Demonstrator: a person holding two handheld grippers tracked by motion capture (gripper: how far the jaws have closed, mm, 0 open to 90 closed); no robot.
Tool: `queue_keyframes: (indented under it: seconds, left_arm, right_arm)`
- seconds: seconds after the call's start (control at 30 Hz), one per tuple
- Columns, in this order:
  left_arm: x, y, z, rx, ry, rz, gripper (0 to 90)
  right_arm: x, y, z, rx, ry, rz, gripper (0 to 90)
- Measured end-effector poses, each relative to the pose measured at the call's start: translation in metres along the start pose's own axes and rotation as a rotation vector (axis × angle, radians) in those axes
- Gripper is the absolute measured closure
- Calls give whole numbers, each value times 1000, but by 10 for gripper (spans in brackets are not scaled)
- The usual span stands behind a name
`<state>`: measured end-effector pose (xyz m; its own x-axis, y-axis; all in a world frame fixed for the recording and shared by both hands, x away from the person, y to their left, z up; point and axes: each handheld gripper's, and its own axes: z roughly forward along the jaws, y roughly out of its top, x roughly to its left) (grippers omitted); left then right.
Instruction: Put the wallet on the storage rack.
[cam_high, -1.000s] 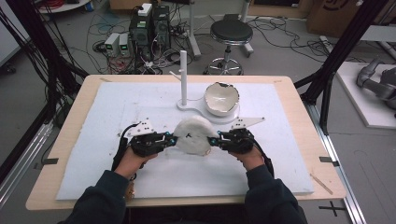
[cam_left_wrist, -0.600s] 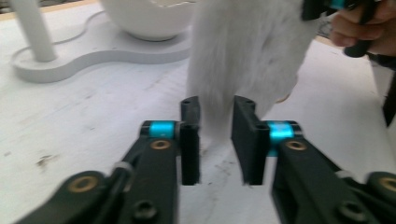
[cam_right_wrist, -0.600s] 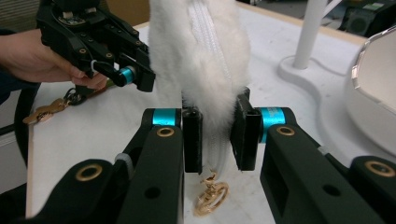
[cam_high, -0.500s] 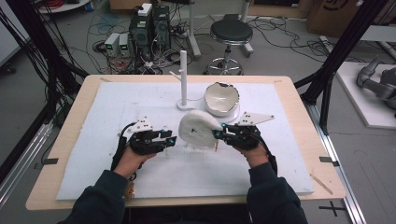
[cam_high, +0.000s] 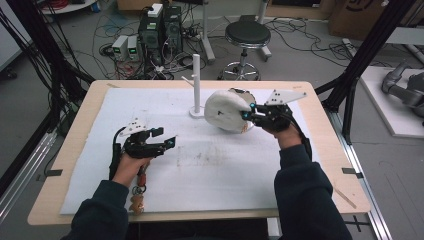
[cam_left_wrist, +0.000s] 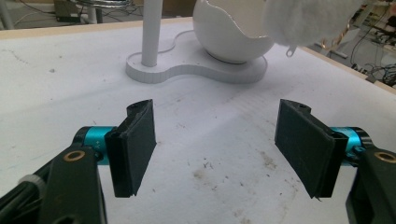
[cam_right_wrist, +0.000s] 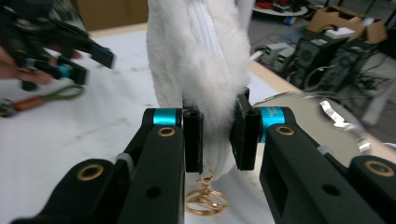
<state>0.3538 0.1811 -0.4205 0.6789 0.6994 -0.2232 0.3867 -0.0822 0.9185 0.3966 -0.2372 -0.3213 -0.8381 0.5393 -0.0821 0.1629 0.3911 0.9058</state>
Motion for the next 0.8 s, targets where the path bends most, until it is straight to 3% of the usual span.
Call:
queue_keyframes:
  seconds: [0.03,0.1,0.17,0.3,0.37,0.53,0.73,0.8]
  left_arm:
    - [0,0,0,-3,2,-5,290]
    - [1,0,-1,-4,9,-9,290]
    - [3,0,-2,-5,15,-12,290]
    - [5,-1,-3,-6,19,-20,290]
    - [5,-1,-3,-2,17,-24,290]
    - [6,-2,-3,-1,20,-28,290]
    - [7,-2,-3,0,24,-37,290]
    - [7,-3,-3,1,26,-38,290]
  right_arm:
    - [-10,10,3,23,-21,-37,778]
    - [-13,13,4,27,-26,-45,777]
    - [-31,24,11,57,-59,-88,777]
    - [-43,29,16,77,-75,-117,777]
    - [-57,32,22,91,-92,-147,777]
    - [-69,29,26,89,-118,-180,776]
    - [-79,16,28,144,-157,-216,775]
    - [-80,14,30,167,-167,-253,774]
